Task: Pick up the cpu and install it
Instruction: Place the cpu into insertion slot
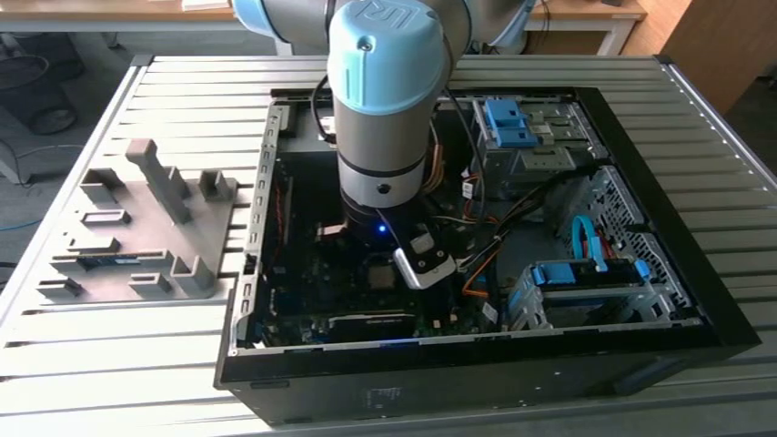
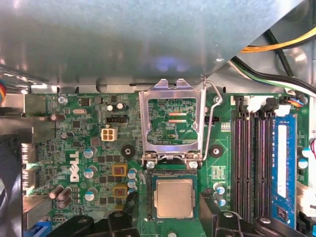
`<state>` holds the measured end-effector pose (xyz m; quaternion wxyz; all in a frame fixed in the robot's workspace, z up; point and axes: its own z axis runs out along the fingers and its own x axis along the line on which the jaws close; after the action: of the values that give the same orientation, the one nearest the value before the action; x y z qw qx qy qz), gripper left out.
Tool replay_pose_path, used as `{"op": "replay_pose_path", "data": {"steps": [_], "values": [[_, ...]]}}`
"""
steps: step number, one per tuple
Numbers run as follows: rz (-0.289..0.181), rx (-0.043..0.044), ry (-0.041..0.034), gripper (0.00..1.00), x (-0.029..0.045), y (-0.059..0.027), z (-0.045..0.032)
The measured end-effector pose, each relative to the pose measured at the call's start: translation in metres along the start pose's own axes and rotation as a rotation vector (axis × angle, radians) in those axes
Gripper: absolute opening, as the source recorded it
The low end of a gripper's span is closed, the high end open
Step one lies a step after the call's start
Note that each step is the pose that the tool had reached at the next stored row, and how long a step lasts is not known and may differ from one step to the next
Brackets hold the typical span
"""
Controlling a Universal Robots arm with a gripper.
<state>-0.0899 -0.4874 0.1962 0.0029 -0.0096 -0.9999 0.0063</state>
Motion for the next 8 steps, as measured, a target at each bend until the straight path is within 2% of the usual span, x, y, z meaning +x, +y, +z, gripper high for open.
{"op": "replay_pose_path", "data": {"steps": [3, 8], "values": [[0.0, 0.0003, 0.0076, 0.6, -0.0042, 0.0001, 0.0], [0.0, 0.0007, 0.0137, 0.6, -0.0072, 0.0001, 0.0002]]}}
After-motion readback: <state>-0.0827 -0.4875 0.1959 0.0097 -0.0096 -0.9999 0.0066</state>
